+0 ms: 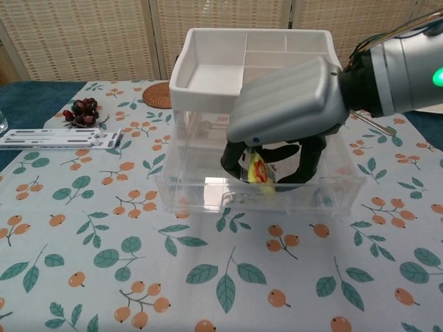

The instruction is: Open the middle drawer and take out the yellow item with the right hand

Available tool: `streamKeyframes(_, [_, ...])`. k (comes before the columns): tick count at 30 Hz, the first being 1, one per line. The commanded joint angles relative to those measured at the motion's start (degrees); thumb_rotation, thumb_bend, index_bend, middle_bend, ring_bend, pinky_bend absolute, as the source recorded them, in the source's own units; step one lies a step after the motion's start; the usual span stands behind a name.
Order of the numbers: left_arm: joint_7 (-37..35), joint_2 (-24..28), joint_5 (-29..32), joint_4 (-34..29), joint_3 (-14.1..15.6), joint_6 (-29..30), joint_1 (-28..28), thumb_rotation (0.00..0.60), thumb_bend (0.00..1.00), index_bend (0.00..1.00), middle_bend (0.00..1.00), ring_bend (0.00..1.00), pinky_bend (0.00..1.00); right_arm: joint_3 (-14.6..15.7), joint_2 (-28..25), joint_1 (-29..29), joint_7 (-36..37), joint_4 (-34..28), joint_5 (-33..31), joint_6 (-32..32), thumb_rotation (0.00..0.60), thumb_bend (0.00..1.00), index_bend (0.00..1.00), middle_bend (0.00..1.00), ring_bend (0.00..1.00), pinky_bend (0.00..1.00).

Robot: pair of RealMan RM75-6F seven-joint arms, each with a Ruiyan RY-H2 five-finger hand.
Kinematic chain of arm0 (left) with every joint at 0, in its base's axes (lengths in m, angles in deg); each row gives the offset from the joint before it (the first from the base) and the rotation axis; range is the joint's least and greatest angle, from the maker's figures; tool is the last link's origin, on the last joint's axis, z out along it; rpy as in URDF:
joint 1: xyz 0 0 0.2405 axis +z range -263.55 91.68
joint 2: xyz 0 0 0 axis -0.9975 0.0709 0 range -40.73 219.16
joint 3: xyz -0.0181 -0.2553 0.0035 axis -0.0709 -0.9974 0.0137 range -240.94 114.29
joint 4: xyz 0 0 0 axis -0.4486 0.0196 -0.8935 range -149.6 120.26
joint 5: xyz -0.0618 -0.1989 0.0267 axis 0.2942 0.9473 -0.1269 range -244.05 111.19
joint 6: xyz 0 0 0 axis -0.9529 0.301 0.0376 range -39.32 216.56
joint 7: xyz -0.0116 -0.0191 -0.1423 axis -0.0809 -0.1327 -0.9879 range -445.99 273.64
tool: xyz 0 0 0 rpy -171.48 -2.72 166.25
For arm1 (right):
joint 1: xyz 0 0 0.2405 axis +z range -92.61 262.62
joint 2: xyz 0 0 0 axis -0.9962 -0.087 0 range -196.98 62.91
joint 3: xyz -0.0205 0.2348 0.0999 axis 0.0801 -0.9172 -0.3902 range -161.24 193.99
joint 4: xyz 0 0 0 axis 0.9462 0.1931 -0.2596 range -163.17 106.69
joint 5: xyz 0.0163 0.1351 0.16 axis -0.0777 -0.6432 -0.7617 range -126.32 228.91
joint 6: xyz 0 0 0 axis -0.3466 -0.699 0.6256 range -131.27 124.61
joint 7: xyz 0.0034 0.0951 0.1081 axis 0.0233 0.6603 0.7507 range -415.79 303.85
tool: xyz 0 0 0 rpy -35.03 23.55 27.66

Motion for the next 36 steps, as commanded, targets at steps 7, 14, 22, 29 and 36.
streamKeyframes(7, [0.2, 0.1, 0.0, -0.2, -0.1, -0.1, -0.1, 0.6, 0.26, 0.0, 0.0, 0.09, 0.11, -0.4, -0.5, -0.4, 1.1, 0.0, -0.1, -1.9, 0.6, 0.44, 0.54, 0.91, 1.0, 1.0])
streamKeyframes(14, [0.5, 0.4, -0.1, -0.6, -0.1, -0.1, -0.2, 0.6, 0.26, 0.0, 0.0, 0.09, 0.11, -1.7, -2.7, -2.2, 3.3, -1.7, -0.1, -7.1, 0.6, 0.45, 0.55, 0.91, 1.0, 1.0])
streamKeyframes(22, [1.1, 0.5, -0.6, -1.3, -0.2, -0.3, -0.6, 0.6, 0.26, 0.0, 0.0, 0.09, 0.11, -0.9, -4.9, -4.6, 5.3, -2.6, 1.3, -10.8, 0.6, 0.45, 0.57, 0.93, 1.0, 1.0])
streamKeyframes(29, [1.4, 0.8, -0.7, -1.9, -0.3, -0.3, -0.7, 0.6, 0.26, 0.0, 0.0, 0.09, 0.11, -0.6, -7.5, -7.6, 6.3, -3.8, 2.3, -15.5, 0.6, 0.46, 0.59, 0.93, 1.0, 1.0])
streamKeyframes(36, [1.5, 1.0, -1.0, -2.2, -0.5, -0.6, -1.2, 0.6, 0.26, 0.0, 0.0, 0.09, 0.11, 1.4, -13.3, -14.1, 7.6, -6.7, 4.7, -23.8, 0.6, 0.46, 0.59, 0.93, 1.0, 1.0])
